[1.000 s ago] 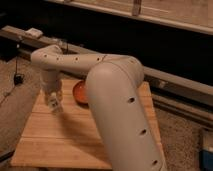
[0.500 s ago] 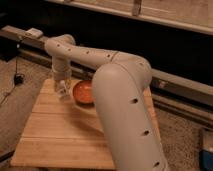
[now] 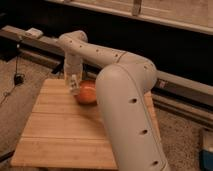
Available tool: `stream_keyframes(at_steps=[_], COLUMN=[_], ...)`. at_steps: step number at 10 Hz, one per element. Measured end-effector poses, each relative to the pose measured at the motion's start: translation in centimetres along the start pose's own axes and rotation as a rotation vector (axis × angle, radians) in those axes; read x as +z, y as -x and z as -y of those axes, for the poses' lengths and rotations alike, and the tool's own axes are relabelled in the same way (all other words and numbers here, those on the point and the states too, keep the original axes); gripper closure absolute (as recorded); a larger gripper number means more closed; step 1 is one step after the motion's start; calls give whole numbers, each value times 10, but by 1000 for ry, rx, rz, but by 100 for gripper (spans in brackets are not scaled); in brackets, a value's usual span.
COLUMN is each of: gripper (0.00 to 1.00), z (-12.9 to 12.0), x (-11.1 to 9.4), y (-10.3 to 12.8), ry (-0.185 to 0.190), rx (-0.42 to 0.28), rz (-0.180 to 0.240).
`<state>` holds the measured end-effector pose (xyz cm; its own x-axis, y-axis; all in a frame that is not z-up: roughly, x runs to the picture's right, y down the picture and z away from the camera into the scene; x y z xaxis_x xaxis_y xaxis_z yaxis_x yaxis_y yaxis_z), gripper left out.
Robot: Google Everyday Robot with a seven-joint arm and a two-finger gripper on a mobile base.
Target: Place the bottle in the ceramic bowl
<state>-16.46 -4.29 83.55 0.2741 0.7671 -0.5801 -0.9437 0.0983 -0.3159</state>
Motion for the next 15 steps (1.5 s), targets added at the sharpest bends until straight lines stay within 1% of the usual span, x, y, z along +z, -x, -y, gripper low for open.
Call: stream_keyframes(at_steps=[1,2,3,4,5,6,9,10,12,15], gripper=[100,98,90,81,69,58,31,26,26,26], z=[15,29,38,47,54,56,56,57,57,57], x=[2,5,8,14,23,31,44,47,48,48], y=[2,4,4,4,3,3,2,2,2,1], ry=[-9,-13,-8,-3,-4,-7,-20,-24,-28,-39], rx=[26,56,77,94,102,101,93,92,85,98], rz=[1,2,3,1,-1,-3,-7,-9,-4,27])
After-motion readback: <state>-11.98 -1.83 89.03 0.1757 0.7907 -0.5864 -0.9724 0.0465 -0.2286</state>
